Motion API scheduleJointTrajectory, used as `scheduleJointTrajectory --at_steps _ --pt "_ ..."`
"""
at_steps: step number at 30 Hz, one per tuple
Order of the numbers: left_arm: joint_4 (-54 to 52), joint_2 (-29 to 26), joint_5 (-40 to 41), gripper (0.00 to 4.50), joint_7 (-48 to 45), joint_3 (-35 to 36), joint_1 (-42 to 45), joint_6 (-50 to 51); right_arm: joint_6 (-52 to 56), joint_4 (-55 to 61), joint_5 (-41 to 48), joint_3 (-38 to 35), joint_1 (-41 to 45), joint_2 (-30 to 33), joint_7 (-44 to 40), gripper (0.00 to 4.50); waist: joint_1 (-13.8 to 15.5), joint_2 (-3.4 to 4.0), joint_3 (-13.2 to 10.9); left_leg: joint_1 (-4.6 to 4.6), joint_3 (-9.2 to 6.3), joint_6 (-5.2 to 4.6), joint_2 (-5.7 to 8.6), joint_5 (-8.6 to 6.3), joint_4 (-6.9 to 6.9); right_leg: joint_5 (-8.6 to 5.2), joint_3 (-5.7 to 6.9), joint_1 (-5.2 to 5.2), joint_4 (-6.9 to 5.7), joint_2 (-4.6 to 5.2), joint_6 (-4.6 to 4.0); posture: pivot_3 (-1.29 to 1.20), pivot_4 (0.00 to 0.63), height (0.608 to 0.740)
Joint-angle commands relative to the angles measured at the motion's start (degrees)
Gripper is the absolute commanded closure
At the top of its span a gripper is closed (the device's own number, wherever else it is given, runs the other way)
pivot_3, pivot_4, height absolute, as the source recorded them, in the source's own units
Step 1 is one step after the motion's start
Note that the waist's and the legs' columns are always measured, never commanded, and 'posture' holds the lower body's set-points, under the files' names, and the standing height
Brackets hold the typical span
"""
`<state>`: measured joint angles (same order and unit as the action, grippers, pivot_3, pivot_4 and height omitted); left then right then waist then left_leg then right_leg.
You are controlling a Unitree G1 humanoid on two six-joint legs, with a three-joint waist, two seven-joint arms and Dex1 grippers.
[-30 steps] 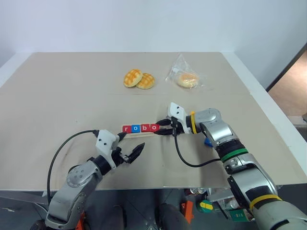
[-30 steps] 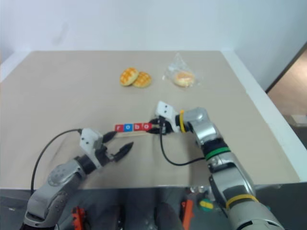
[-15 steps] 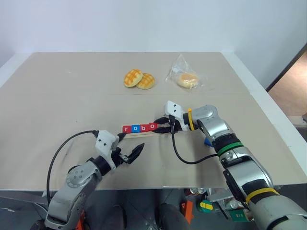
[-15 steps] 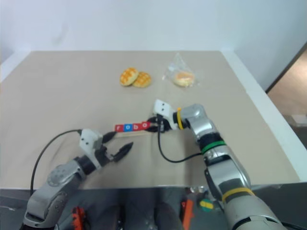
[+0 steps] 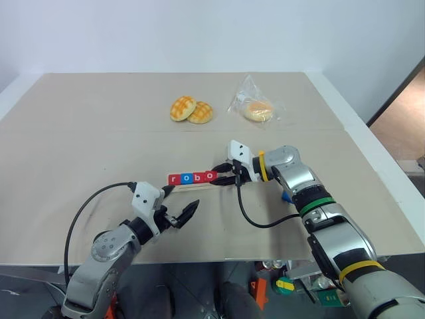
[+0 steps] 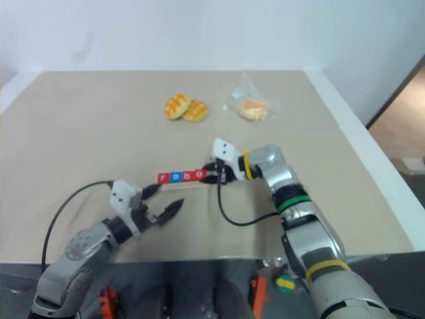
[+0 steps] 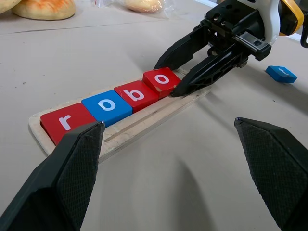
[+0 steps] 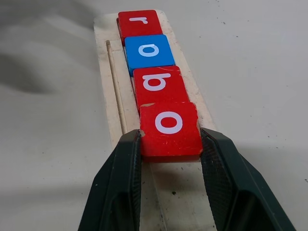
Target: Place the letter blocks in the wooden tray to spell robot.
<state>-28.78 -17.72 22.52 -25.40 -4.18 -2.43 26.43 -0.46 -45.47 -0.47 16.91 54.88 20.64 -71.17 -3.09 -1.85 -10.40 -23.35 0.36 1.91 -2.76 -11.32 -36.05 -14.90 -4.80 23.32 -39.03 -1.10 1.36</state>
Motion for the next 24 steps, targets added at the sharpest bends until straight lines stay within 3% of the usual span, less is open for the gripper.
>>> scheduleJointTrajectory --at_steps 1,24 --pt "-1.3 -0.2 -0.2 0.00 -0.2 0.4 -0.4 -1.5 -0.4 -2.0 -1.6 0.9 1.0 -0.5 -0.8 2.82 0.0 0.00 0.0 0.00 0.00 0.00 0.00 0.00 0.00 0.00 0.00 0.00 0.00 0.00 0.00 0.00 0.150 0.740" --pt "-1.4 -0.3 -0.1 0.00 -0.1 -0.3 0.6 -0.7 10.4 5.5 -0.8 -0.5 -1.1 0.3 0.2 2.82 0.0 0.00 0.0 0.03 -0.03 0.00 0.00 0.00 0.11 -0.05 0.03 -0.01 -0.01 0.00 -0.10 0.00 0.150 0.740"
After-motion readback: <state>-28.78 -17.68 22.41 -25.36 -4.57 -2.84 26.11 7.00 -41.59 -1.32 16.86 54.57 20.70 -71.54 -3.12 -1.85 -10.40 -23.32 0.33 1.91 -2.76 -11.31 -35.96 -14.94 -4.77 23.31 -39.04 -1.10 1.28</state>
